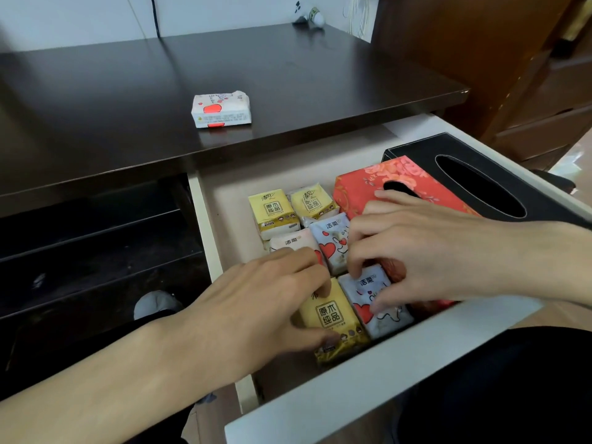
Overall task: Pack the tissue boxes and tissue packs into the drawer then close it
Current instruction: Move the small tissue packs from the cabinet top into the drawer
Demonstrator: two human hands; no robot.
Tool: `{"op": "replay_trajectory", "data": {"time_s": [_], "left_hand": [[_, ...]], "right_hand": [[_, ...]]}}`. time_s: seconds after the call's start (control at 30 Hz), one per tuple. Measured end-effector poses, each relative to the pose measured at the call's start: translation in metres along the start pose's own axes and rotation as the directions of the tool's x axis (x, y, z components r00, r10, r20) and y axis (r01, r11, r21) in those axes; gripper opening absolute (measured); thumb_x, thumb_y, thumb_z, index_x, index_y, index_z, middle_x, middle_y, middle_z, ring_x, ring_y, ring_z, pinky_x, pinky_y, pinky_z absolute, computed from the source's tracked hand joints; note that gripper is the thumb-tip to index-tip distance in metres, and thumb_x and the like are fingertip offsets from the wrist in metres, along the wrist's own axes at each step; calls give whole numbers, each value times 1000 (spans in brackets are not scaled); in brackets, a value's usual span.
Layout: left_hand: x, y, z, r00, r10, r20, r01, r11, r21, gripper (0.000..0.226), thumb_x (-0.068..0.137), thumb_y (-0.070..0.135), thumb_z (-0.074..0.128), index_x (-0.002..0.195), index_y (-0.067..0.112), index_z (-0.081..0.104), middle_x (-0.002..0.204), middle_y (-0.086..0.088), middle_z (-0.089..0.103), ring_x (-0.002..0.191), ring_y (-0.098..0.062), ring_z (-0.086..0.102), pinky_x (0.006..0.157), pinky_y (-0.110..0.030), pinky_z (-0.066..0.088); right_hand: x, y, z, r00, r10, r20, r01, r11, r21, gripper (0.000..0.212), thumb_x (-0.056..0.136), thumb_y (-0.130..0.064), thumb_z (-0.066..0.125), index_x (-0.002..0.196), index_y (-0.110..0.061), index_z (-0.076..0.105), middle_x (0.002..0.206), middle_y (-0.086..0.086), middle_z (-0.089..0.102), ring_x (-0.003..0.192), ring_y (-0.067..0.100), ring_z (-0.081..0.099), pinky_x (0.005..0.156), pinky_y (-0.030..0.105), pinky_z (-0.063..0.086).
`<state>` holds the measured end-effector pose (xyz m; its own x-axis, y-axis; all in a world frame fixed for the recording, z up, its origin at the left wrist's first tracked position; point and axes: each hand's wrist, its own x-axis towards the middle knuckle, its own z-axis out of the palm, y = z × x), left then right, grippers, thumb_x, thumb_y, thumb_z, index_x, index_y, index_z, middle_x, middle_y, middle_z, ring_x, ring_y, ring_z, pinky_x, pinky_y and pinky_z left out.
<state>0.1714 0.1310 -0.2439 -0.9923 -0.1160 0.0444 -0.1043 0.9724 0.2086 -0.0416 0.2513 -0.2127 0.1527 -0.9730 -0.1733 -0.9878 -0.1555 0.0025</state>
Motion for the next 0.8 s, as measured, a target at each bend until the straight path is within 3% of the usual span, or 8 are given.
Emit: {"op": "replay_trajectory", "data": {"time_s": [0.13,0.23,0.3,0.4,0.53,0.6,0.8], "left_hand": [[-2,-8,-12,991,-34,-130,32,999,-17,38,86,71,42,99,37,56,99,19,53,90,-2,52,63,-27,48],[0,-25,-28,955,-161,-248,144,986,-87,31,89,60,46,91,34,63,86,17,61,81,-5,58,64,-33,51],[1,-39,-37,918,-260,-299,236,965,-114,24,90,50,53,85,31,67,78,15,64,75,-6,59,65,-34,50],[0,-56,-42,861,-392,-323,367,920,-137,15,89,40,58,82,31,69,74,15,65,73,-6,61,66,-33,51],[-4,-67,-42,824,-456,-338,424,890,-167,14,88,35,56,82,30,68,78,13,65,76,-11,62,70,-38,52],[-7,-68,-41,822,-455,-342,425,890,-164,14,89,35,55,83,30,67,80,13,65,78,-10,61,70,-38,52],[-11,-66,-41,825,-419,-379,391,908,-153,12,89,35,56,85,31,67,81,15,64,77,-7,59,68,-37,52]], "right_hand": [[14,9,-26,971,106,-216,-26,939,343,22,85,-62,62,93,-42,70,95,-19,66,99,5,60,88,36,49],[50,16,-47,896,206,-393,39,845,533,6,89,-37,72,92,-32,76,93,-14,74,91,6,70,85,35,56],[89,18,-60,855,276,-439,39,810,585,7,89,-27,74,95,-26,77,93,-11,75,88,9,70,84,30,55],[154,18,-79,840,298,-454,-8,843,538,29,88,-24,74,117,-20,71,115,-1,69,105,17,65,89,23,45],[209,13,-89,909,302,-288,-117,847,519,70,88,-25,75,151,-16,46,152,5,50,138,22,48,113,31,36],[217,13,-86,920,310,-239,-149,843,517,71,87,-22,74,152,-17,46,149,4,54,133,23,52,110,32,40],[173,28,-78,895,288,-341,-116,888,445,76,80,-30,78,149,-24,47,126,-3,61,105,14,58,90,30,46]]}}
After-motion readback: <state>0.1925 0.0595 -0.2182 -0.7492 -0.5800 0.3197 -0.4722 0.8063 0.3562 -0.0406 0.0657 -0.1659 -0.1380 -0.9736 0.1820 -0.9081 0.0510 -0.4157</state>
